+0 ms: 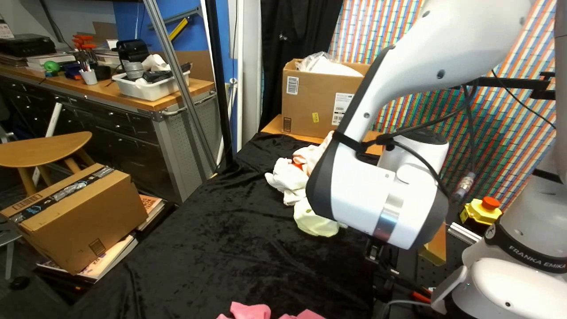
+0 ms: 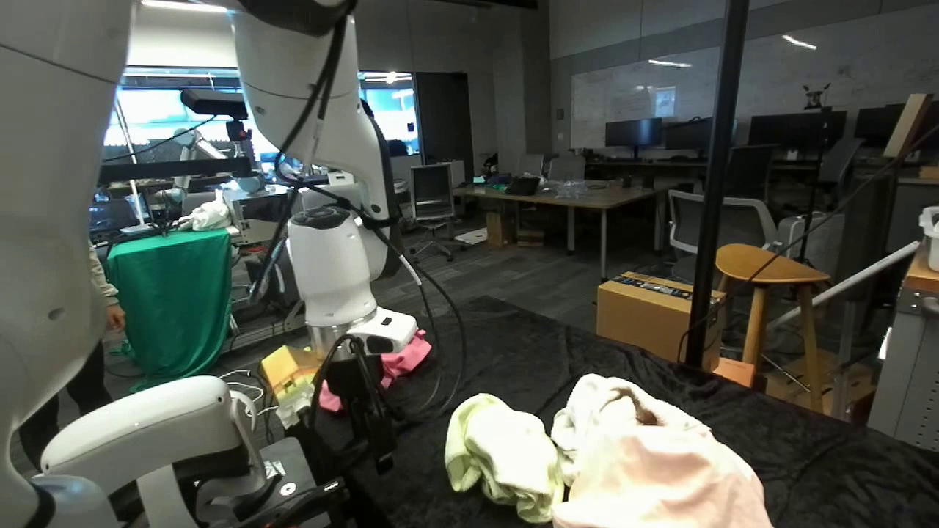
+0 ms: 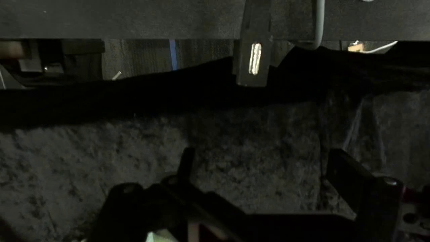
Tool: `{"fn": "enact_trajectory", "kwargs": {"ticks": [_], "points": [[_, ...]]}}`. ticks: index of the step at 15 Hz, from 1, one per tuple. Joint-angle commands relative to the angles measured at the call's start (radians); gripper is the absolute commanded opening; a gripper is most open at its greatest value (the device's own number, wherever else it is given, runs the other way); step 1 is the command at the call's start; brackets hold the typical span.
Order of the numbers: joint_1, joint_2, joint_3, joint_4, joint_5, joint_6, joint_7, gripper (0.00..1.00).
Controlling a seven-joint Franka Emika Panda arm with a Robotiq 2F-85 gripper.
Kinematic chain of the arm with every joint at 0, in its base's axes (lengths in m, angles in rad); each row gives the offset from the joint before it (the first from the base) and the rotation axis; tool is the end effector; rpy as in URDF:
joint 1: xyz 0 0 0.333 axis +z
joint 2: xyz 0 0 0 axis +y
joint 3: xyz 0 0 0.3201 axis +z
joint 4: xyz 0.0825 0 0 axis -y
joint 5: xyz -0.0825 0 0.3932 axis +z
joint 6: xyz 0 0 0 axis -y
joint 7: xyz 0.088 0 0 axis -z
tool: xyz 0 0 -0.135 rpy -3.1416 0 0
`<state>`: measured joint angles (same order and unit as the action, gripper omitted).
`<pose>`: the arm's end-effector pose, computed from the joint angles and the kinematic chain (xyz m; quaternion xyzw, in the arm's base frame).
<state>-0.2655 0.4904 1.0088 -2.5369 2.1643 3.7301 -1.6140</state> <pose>0.2769 0.1566 0.1491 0.9989 0.0299 0.0104 0.0352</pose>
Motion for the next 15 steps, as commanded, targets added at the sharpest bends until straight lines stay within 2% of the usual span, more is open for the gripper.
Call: {"fn": "enact_trajectory", "kwargs": {"ticks": [1, 2, 4, 8, 9, 10, 11, 13, 14, 15], "points": [[-0.085, 0.171, 0.049, 0.212, 0.178, 0.263, -0.259, 1.0], [-0.115, 0.179, 0.079, 0.266, 0.216, 0.333, -0.325, 1.0], [-0.099, 0.144, 0.072, 0.373, 0.312, 0.424, -0.452, 1.0], [-0.034, 0.109, 0.054, 0.602, 0.419, 0.558, -0.609, 1.0], [-0.054, 0.142, 0.084, 0.569, 0.358, 0.515, -0.559, 1.0], [-0.038, 0.143, 0.08, 0.586, 0.357, 0.488, -0.564, 1.0], [-0.035, 0.175, 0.128, 0.678, 0.353, 0.574, -0.572, 1.0], [0.001, 0.173, 0.106, 0.651, 0.352, 0.503, -0.563, 1.0], [0.024, 0.203, 0.122, 0.722, 0.352, 0.562, -0.577, 1.0], [0.038, 0.204, 0.116, 0.716, 0.352, 0.542, -0.575, 1.0]]}}
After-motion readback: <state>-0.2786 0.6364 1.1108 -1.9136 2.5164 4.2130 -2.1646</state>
